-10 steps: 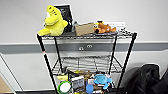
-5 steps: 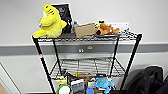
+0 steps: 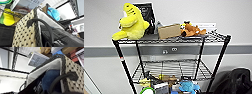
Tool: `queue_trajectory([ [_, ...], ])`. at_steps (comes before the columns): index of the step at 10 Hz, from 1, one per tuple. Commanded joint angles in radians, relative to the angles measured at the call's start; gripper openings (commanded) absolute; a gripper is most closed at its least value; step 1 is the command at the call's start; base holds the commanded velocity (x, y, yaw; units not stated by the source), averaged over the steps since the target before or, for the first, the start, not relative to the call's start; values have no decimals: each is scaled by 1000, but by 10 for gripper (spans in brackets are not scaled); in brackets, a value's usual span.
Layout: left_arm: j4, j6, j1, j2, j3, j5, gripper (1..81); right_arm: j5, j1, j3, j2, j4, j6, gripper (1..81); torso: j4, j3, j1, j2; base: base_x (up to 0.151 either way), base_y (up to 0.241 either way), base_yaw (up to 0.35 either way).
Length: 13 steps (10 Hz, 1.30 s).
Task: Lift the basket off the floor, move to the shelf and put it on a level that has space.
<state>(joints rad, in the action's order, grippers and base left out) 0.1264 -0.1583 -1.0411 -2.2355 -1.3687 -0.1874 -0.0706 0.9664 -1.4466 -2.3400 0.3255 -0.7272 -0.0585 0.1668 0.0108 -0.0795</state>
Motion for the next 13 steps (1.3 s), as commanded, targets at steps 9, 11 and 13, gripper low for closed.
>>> queue_trajectory([
  [9,-31,-9,108,14,80,-1,10,-47,-117,85,8,18,9,10,0,0,1,0,43,0,0],
  [11,-31,-9,108,26,97,0,10,-49,-120,111,20,18,9,10,0,0,0,0,0,0,0],
  [13,-62,-9,108,57,158,-3,10,-69,-125,158,48,20,14,10,0,0,0,0,0,0,0],
])
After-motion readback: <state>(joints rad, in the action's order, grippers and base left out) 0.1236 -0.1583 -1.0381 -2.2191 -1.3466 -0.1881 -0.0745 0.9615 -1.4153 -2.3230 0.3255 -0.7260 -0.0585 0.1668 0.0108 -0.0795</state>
